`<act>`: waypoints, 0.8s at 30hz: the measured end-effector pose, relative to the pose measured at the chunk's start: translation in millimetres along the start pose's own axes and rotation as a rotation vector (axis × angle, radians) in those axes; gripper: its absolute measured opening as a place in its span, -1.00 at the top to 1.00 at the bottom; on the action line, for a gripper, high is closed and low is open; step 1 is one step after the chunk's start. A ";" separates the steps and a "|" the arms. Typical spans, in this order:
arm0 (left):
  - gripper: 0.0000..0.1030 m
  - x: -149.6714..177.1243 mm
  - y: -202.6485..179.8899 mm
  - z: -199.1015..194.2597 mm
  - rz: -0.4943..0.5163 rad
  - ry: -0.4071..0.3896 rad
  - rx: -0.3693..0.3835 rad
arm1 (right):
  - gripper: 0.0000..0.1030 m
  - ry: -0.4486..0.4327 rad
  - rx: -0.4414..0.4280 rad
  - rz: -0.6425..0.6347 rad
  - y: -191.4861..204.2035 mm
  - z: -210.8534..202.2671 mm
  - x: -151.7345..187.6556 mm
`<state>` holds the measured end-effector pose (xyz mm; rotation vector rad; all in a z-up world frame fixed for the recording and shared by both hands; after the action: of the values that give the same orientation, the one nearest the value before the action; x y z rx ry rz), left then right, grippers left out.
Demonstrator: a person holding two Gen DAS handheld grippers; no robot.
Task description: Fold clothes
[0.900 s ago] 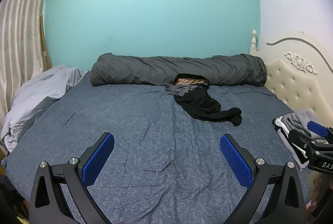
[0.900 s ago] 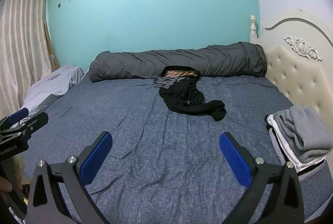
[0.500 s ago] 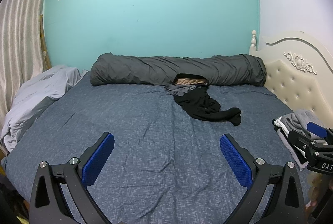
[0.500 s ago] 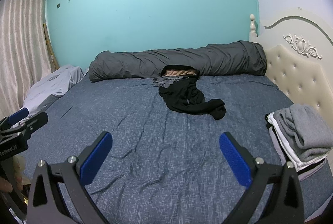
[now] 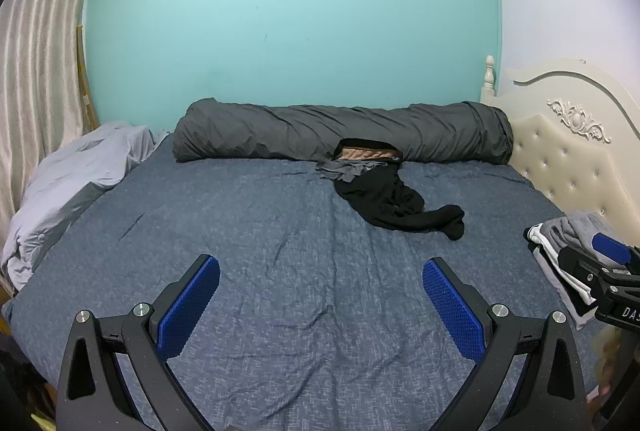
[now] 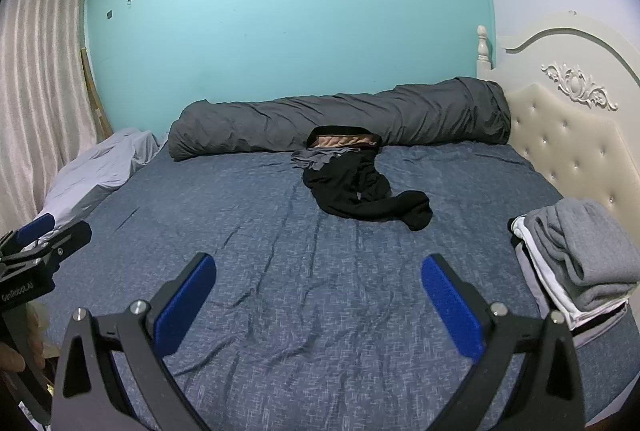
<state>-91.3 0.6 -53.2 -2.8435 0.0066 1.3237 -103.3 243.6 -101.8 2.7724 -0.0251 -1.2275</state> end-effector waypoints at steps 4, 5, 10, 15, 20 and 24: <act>-1.00 2.7 -1.5 1.4 -0.002 -0.004 -0.001 | -1.00 0.002 0.002 0.001 -1.6 1.6 1.2; -1.00 3.1 -1.7 1.5 -0.002 -0.004 -0.002 | -1.00 0.002 0.002 0.002 -1.7 1.8 1.2; -1.00 2.8 -2.1 0.7 -0.005 -0.005 -0.004 | -1.00 0.001 0.002 0.005 -3.2 2.4 0.6; -1.00 0.9 -0.9 1.2 -0.010 -0.002 0.003 | -1.00 0.002 0.009 0.009 -4.3 2.5 -0.2; -1.00 0.3 1.0 4.3 -0.015 0.003 0.006 | -1.00 0.007 0.014 0.016 -7.8 5.0 -1.7; -1.00 -1.9 3.0 9.5 -0.021 0.010 0.005 | -1.00 0.012 0.018 0.019 -11.4 10.5 -2.8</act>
<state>-99.8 -2.3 -57.8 -2.8376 -0.0201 1.3041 -113.3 254.0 -108.0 2.7881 -0.0621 -1.2127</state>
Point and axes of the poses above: each gripper's, at about its wrist camera, not at the fingertips, and z roughly the way its jaws point, y to its left, x to its underside, the point moved 10 cm from there along z, roughly the way its jaws point, and after that the axes turned 11 degrees about y, right-handed, at the moved point
